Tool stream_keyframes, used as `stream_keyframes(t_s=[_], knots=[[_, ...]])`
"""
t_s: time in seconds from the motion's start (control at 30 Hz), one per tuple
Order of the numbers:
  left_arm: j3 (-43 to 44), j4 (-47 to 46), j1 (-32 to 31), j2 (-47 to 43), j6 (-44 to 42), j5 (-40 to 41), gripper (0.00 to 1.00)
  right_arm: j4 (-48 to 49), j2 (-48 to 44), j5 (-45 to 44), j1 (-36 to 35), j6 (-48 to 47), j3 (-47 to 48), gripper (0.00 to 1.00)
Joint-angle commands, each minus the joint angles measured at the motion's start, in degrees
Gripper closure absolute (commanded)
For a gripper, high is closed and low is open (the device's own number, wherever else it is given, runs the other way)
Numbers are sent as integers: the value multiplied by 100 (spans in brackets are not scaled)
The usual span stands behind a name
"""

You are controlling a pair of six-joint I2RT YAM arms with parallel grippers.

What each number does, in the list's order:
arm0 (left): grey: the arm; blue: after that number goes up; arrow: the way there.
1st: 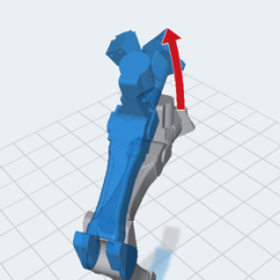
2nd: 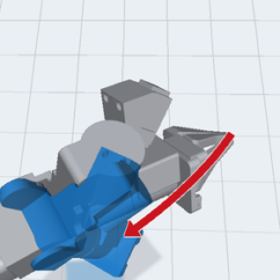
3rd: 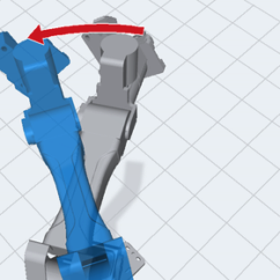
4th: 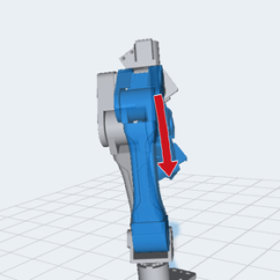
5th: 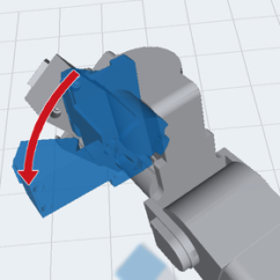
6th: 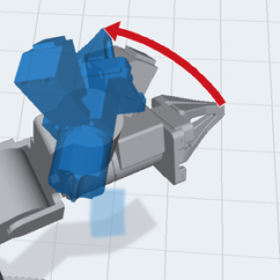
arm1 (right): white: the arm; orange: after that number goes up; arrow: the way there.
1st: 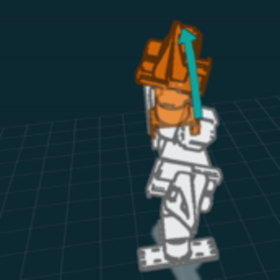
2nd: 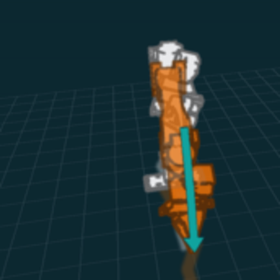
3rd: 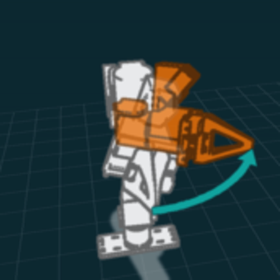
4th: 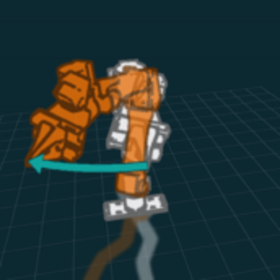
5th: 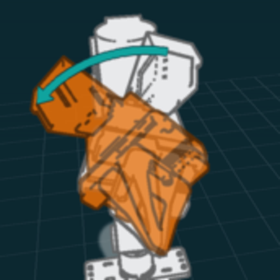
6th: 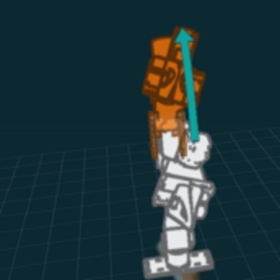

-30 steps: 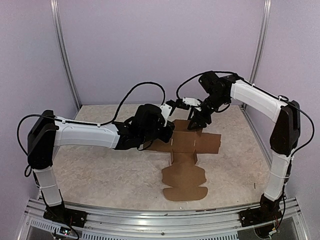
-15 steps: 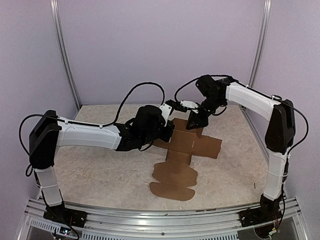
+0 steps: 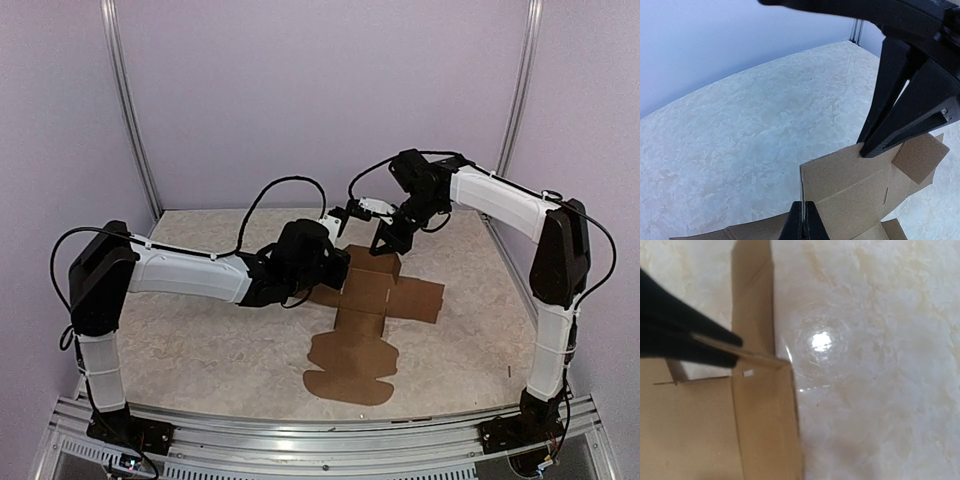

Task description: Fold the paper box

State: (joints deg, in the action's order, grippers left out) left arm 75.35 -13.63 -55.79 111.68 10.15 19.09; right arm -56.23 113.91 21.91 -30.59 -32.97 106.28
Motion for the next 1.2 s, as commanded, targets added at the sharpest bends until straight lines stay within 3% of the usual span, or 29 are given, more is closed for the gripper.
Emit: stream_keyframes(t_s=[0.0,0.33,0.5,0.73,0.77,0.87,0.93,1.17], knots=[[133,-95,-72,135,117,-236,100,73,145,-92,-44,-78,-5,95],[62,-208,-24,85,-332,191,100,-285,291,-93,-44,-221,94,95],[-124,-472,-30,15,-426,219,100,-396,404,-143,-39,-222,169,88],[-266,-630,-29,-45,-443,193,100,-269,315,-38,-9,-169,156,100],[-251,-617,-30,-29,-437,185,99,-233,301,-38,-15,-131,156,100],[-249,-582,-36,-15,-336,32,79,-151,244,-53,-9,-32,161,100],[-293,-588,-32,-27,-159,-141,73,-4,204,-143,-21,87,118,100],[-490,-773,0,-98,436,-1032,71,309,112,-520,-62,352,42,100]])
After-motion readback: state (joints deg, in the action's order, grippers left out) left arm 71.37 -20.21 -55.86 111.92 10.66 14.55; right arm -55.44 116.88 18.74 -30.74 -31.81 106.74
